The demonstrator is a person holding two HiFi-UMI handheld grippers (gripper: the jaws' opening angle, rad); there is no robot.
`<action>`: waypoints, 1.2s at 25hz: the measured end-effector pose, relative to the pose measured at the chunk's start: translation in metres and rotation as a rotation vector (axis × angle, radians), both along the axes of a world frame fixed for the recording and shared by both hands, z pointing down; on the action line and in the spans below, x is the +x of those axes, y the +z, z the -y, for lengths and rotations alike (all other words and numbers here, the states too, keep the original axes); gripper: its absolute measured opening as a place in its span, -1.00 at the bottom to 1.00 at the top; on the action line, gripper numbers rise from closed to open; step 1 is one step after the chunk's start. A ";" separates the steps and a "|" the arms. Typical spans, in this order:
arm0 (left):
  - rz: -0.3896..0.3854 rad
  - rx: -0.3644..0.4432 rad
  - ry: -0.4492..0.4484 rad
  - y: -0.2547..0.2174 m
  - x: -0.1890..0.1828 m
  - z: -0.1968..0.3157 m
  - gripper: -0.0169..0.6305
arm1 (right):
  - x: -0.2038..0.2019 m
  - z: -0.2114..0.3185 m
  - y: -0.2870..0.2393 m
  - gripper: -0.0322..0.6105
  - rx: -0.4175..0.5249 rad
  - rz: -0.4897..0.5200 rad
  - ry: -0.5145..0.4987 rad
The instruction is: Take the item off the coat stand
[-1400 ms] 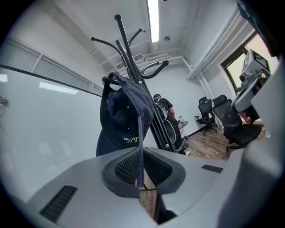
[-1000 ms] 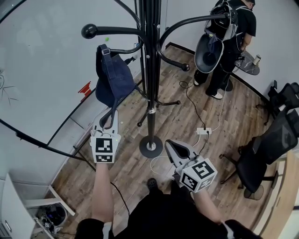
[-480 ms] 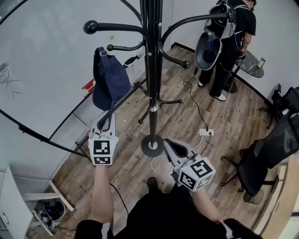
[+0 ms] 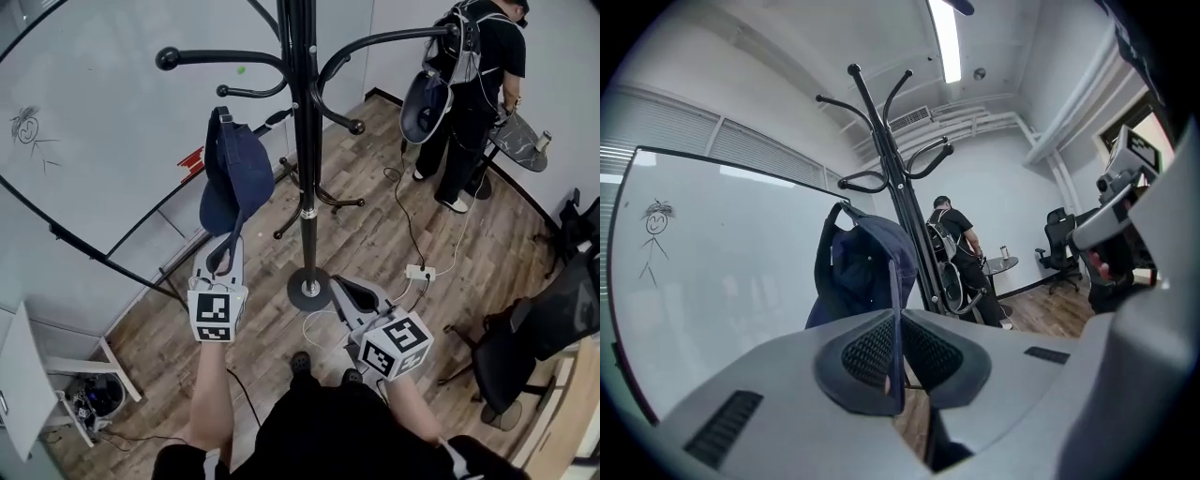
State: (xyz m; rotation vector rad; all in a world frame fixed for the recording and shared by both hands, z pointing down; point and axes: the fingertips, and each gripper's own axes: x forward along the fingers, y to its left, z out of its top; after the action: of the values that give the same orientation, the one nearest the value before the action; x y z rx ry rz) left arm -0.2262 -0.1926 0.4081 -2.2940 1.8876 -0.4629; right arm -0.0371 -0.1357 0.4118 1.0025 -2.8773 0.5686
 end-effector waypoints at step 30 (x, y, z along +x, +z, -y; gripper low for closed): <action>-0.286 0.044 0.059 -0.022 0.169 -0.120 -0.85 | 0.125 -0.033 -0.013 -0.80 0.082 -0.008 -0.032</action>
State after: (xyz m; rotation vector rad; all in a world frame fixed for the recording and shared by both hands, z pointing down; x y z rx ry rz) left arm -0.0574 -0.0722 0.3864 -2.4904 1.9184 -0.0870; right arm 0.0875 -0.1029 0.3985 0.9649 -2.9251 0.4475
